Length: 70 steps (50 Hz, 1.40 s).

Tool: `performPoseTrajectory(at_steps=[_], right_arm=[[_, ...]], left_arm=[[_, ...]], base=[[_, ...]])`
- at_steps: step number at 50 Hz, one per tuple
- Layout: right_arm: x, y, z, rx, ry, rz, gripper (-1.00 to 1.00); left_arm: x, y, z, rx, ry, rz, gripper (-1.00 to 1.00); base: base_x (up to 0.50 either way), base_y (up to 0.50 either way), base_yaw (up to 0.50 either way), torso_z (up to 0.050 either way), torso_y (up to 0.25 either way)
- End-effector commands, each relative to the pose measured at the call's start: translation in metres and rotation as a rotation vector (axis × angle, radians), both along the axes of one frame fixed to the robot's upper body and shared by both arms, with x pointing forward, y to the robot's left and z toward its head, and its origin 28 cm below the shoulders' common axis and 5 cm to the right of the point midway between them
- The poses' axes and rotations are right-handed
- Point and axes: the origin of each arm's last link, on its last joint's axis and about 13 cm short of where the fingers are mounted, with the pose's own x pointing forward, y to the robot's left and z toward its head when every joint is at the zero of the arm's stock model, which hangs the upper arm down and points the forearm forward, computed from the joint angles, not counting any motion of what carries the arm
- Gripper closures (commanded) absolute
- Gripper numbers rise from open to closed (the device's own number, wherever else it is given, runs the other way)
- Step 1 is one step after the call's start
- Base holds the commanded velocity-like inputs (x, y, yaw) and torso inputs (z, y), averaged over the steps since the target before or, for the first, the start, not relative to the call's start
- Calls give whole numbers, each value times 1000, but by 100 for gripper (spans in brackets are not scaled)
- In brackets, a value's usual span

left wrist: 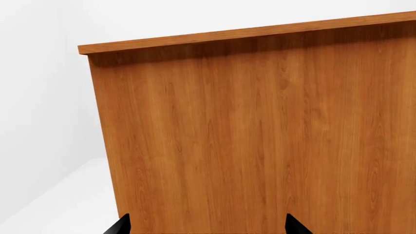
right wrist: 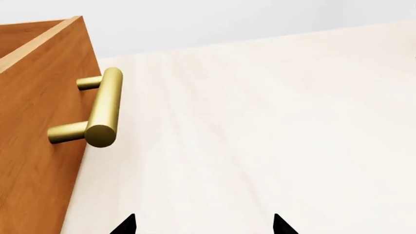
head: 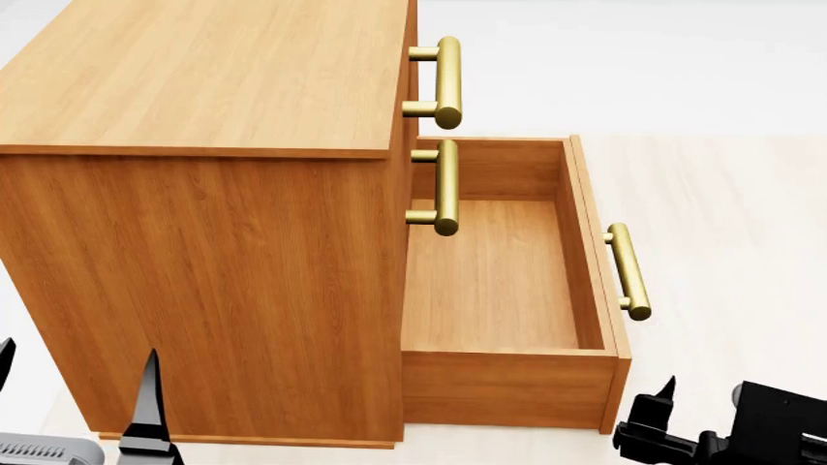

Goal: Close the bottom drawer of the cabinet.

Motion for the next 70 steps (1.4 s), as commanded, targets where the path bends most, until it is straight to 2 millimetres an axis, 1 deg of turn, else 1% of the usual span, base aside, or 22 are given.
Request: performPoseTrajectory(at_steps=[1, 14, 29, 33, 40, 43, 46, 54, 70], right_arm=[[3, 10, -9, -6, 21, 47, -100], [10, 23, -5, -25, 27, 100, -100], [17, 38, -5, -50, 34, 179, -100], [17, 42, -1, -53, 31, 198, -100], [19, 54, -3, -76, 31, 259, -100], [17, 59, -2, -85, 34, 276, -100], [20, 63, -3, -90, 33, 297, -100], [21, 74, 5, -95, 26, 327, -100], [21, 87, 10, -96, 16, 379, -100]], left_arm=[[0, 0, -1, -1, 2, -3, -100], [0, 0, -3, -5, 5, -3, -100], [-1, 0, -4, -7, 7, -5, -100], [0, 0, -4, -7, 7, -5, -100], [0, -1, -2, -6, 2, -6, -100], [0, -1, -2, -6, 4, -5, -100], [0, -2, -4, -6, 6, -8, -100], [-1, -2, -5, -7, 8, -11, -100], [-1, -3, -5, -7, 9, -14, -100]], base=[[0, 0, 0, 0, 0], [0, 0, 0, 0, 0], [4, 0, 2, 0, 0], [7, 0, 6, 0, 0], [9, 0, 5, 0, 0], [5, 0, 5, 0, 0], [4, 0, 4, 0, 0], [2, 0, 1, 0, 0], [0, 0, 0, 0, 0]])
